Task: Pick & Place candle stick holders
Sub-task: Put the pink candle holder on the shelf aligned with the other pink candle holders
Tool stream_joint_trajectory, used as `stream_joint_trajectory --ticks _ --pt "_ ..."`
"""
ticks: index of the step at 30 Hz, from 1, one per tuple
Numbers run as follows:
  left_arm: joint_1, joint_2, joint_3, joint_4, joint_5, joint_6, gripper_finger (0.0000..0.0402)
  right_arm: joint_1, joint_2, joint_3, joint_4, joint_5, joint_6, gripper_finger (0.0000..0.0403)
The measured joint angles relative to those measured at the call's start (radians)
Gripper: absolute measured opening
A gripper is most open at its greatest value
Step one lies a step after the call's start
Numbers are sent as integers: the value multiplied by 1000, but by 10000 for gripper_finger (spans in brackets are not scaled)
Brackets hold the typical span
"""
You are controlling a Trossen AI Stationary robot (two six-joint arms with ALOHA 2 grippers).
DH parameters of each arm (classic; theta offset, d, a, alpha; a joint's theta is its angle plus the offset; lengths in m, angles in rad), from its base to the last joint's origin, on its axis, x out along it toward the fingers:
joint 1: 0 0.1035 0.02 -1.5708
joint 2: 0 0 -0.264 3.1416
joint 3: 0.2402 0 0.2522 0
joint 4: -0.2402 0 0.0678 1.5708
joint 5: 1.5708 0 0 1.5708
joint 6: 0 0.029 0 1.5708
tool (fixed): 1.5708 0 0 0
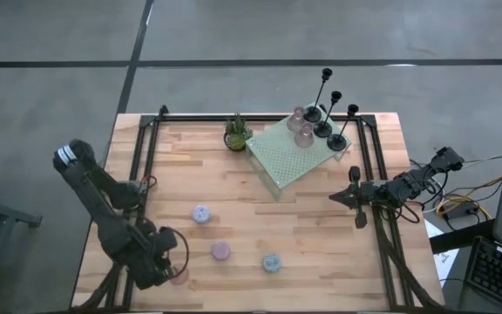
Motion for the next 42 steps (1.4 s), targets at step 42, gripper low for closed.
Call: stream_joint_trajectory --ticks 42 --pt "9 55 -95 204 69 -18 184 0 0 0 0 0 0 8"
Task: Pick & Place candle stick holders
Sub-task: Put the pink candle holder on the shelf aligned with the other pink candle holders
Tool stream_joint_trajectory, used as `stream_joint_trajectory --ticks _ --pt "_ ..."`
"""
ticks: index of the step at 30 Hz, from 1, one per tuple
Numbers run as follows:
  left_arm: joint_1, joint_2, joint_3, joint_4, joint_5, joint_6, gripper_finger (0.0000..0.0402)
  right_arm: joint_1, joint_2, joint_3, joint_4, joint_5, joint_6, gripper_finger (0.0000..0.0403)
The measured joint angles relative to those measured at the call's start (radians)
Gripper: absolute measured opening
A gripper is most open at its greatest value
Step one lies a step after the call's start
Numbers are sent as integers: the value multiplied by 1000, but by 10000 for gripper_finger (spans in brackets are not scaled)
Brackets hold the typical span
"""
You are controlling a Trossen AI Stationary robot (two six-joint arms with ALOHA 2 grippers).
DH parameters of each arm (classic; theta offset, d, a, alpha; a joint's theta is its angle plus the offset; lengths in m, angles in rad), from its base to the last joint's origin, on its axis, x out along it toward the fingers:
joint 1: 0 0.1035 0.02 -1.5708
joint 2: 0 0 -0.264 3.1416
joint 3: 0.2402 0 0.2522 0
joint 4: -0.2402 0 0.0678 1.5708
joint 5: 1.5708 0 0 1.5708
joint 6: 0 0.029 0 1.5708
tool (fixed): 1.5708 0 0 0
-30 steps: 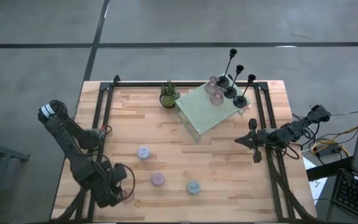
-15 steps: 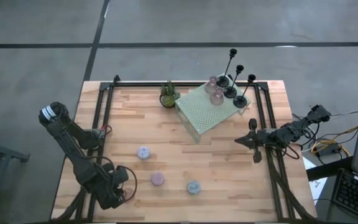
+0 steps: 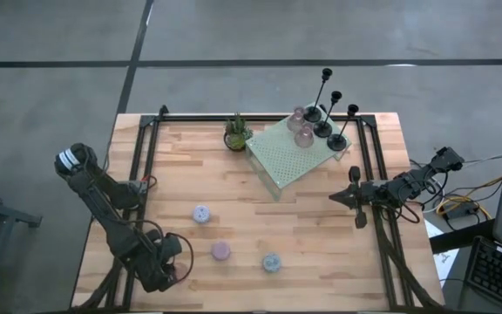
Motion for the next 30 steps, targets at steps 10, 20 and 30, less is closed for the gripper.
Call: stream_joint_trajectory --ticks 10,20,30 --pt "28 -1 -1 30 -20 93 48 0 0 0 0 0 -1 8" --pt "109 -35 -6 24 -30 187 30 0 0 0 0 0 -3 8" --pt "278 -78 38 15 -36 432 31 0 0 0 0 0 1 8"
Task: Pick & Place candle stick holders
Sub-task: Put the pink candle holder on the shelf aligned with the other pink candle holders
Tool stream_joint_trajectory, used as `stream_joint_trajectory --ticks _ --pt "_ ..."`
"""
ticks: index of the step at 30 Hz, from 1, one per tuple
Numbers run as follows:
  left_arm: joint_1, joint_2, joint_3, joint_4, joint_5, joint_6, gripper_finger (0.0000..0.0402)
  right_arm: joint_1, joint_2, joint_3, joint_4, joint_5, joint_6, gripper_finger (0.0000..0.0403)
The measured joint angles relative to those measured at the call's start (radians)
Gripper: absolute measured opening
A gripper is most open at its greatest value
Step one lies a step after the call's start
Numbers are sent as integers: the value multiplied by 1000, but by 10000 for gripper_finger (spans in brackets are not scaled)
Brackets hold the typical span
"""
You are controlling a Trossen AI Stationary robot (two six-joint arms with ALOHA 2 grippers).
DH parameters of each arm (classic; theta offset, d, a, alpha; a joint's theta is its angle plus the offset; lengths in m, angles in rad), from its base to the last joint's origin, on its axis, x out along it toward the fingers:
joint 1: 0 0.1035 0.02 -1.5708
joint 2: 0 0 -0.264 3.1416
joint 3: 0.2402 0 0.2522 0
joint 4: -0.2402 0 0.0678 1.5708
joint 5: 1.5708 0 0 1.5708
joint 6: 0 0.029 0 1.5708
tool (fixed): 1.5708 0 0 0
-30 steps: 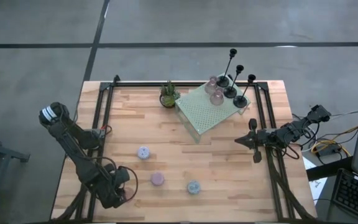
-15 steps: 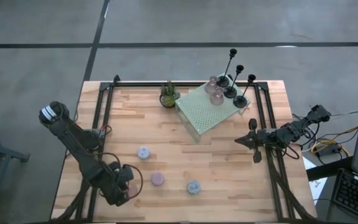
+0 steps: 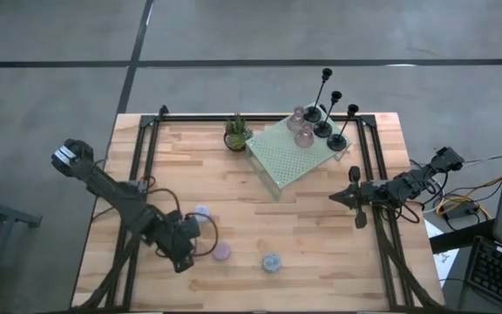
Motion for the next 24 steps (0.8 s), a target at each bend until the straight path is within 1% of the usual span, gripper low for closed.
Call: stream_joint_trajectory --ticks 8,12,14,16,18,19,21,24 --pt "162 -2 135 -16 5 270 32 0 0 0 0 0 0 8" --pt "267 -1 193 -1 -8 383 32 0 0 0 0 0 -3 8" --pt "328 -1 215 27 -39 404 32 0 0 0 0 0 0 8" --pt "389 -1 234 44 -62 364 32 0 0 0 0 0 -2 8" --pt "442 -1 244 96 -83 357 32 0 0 0 0 0 -4 8" --pt "467 -1 247 137 -82 377 32 0 0 0 0 0 -3 8" --pt "512 0 255 226 -52 428 32 0 0 0 0 0 0 8" --pt "577 5 281 343 22 471 32 0 0 0 0 0 -4 8"
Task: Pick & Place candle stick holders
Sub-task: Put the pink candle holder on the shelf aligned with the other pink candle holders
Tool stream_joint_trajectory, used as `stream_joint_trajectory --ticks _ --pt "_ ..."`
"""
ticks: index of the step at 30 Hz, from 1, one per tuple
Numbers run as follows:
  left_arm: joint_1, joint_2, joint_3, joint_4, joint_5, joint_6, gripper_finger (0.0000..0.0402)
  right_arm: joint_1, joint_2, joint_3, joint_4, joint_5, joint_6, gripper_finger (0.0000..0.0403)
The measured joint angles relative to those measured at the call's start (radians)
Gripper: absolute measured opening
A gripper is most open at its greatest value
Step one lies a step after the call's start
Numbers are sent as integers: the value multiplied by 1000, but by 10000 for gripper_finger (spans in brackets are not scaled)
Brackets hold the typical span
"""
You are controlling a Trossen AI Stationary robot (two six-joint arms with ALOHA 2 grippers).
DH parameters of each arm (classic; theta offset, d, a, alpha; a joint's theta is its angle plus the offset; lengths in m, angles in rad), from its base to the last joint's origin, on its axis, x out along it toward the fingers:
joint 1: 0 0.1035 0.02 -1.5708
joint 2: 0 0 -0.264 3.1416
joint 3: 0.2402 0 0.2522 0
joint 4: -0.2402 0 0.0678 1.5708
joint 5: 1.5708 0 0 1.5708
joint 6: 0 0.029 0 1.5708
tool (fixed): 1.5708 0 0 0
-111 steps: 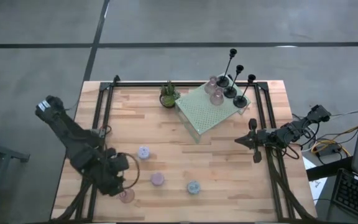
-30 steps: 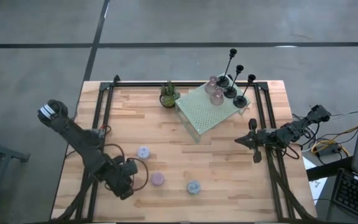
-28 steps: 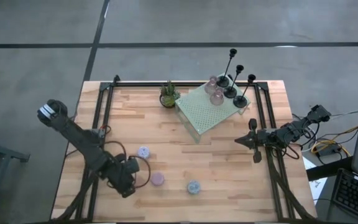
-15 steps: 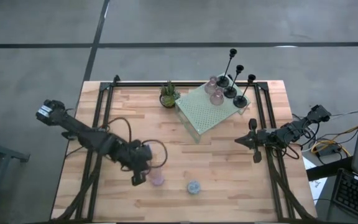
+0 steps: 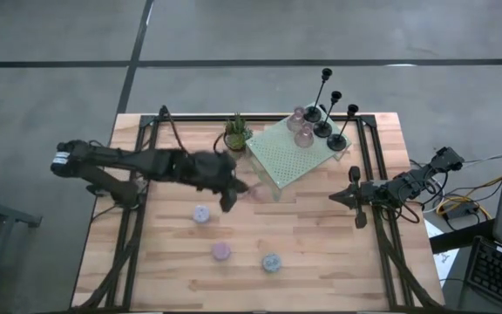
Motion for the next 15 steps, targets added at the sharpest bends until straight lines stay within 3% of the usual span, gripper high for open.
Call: stream_joint_trajectory --ticks 7,15 --pt "133 65 131 49 -18 83 32 0 0 0 1 0 0 8" --pt "231 262 324 6 68 166 33 0 0 0 0 0 0 8"
